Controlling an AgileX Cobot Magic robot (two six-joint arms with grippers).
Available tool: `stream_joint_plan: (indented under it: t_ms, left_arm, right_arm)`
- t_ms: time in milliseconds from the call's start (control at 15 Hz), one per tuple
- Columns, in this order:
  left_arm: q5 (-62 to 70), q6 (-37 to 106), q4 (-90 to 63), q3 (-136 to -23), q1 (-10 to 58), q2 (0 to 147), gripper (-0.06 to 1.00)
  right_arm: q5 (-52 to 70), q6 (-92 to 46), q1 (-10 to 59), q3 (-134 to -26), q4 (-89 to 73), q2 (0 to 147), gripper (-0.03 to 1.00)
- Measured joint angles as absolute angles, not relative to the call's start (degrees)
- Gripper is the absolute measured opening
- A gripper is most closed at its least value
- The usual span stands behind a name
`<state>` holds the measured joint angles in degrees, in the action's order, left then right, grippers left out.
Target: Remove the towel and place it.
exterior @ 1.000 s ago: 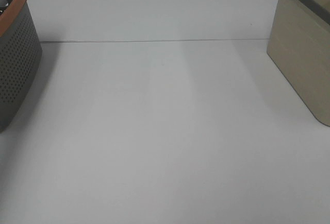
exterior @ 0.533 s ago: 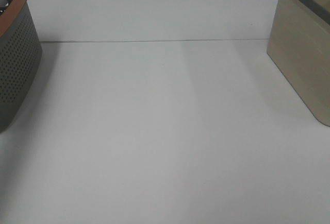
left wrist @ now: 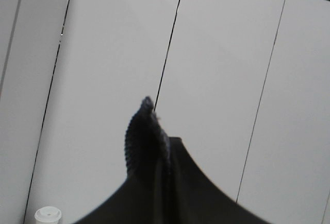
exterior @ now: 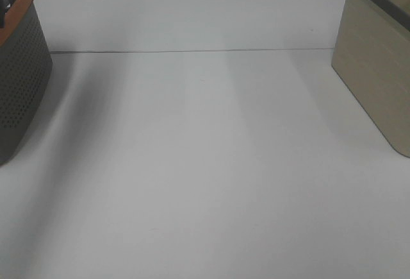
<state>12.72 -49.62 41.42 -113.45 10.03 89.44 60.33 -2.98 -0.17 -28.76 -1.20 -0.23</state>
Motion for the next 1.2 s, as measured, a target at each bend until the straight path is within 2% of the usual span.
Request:
stream_joint_plan:
  t_ms: [133, 333, 600, 733, 933, 1200]
  left_arm:
    - [20.28, -43.09, 41.48, -118.43, 17.13, 94.19, 0.00]
    - [28.07, -37.82, 41.42, -119.81, 24.01, 97.69, 0.00]
    - [38.33, -35.52, 41.37, -119.86, 28.82, 101.59, 0.00]
    - [46.81, -35.35, 40.05, -119.86, 30.65, 104.56, 0.00]
    - [50.02, -34.84, 39.08, -119.86, 33.46, 106.91, 0.00]
    - [56.04, -33.92, 38.62, -119.98, 39.13, 110.64, 0.00]
  right_arm:
    - [60.33, -2.98, -0.17, -28.76, -1.20, -0.23, 0.68]
    - [58.96, -3.15, -0.17, -29.28, -4.41, -0.23, 0.68]
    - [51.51, -7.45, -0.17, -29.97, -12.66, 3.21, 0.68]
    - [45.15, -16.84, -0.17, -29.97, -18.22, 11.57, 0.68]
    - [40.51, -32.14, -0.17, -29.97, -26.30, 19.31, 0.68]
    - [37.82, -58.56, -0.17, -29.97, -51.39, 35.98, 0.67]
